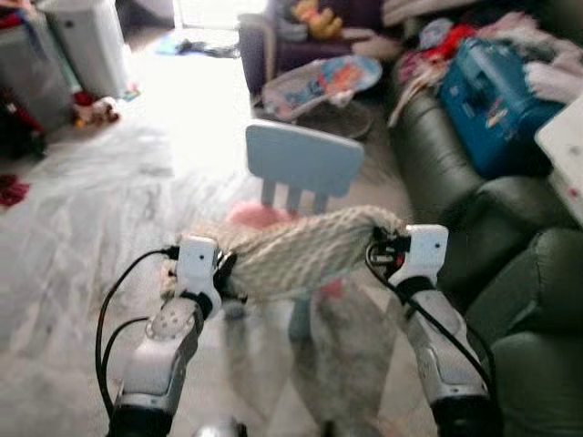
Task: Move the pillow to the sofa
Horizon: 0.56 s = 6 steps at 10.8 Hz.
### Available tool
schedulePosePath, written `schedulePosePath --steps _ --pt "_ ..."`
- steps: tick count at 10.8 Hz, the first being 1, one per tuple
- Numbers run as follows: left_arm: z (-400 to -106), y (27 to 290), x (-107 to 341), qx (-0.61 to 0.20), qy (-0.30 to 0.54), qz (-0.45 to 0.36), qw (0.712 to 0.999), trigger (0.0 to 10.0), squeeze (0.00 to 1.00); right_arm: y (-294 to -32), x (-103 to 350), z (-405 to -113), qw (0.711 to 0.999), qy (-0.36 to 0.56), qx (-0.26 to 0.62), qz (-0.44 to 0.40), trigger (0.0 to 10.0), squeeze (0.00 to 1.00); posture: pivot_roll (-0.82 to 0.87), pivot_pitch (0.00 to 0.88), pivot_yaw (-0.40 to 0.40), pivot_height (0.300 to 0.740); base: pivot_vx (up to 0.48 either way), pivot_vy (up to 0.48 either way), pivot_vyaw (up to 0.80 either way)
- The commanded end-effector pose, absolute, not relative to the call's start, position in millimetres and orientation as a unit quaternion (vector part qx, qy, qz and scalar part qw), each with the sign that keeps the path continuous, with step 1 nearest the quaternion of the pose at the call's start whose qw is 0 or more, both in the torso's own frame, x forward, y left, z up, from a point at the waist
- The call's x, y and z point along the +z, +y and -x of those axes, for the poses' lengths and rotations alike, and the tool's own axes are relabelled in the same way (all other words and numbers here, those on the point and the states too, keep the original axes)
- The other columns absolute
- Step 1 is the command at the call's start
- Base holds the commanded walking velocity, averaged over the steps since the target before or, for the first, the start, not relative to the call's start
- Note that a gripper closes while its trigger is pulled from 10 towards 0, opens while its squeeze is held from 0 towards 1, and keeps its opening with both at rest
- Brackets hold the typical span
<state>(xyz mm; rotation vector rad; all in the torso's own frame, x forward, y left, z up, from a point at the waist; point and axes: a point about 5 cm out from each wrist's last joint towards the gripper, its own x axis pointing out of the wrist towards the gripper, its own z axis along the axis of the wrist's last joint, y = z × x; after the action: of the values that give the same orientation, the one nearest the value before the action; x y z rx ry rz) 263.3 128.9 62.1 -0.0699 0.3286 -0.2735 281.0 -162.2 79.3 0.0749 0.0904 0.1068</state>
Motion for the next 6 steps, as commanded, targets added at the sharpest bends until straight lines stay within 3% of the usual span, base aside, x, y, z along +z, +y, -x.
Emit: schedulePosePath --steps 1,3,6 --pt "-263.8 116.0 70.0 -0.159 0.144 0.039 0.976 10.0 0.0 -170.9 78.4 -281.2 0.998 0.047 0.042 -0.032 10.0 0.0 -0.01 0.0 -0.028 0.74 0.0 0.0 0.0" --pt "-263.9 110.7 73.9 -0.173 0.137 0.057 0.974 10.0 0.0 -172.3 76.8 -280.7 0.997 0.052 0.039 -0.036 10.0 0.0 0.0 0.0 -0.04 0.74 0.0 0.0 0.0" --pt "-263.1 110.9 71.1 -0.172 0.145 0.055 0.973 10.0 0.0 -172.0 73.7 -278.5 0.997 0.057 0.041 -0.036 10.0 0.0 -0.01 0.0 -0.042 0.74 -0.267 0.0 0.0"
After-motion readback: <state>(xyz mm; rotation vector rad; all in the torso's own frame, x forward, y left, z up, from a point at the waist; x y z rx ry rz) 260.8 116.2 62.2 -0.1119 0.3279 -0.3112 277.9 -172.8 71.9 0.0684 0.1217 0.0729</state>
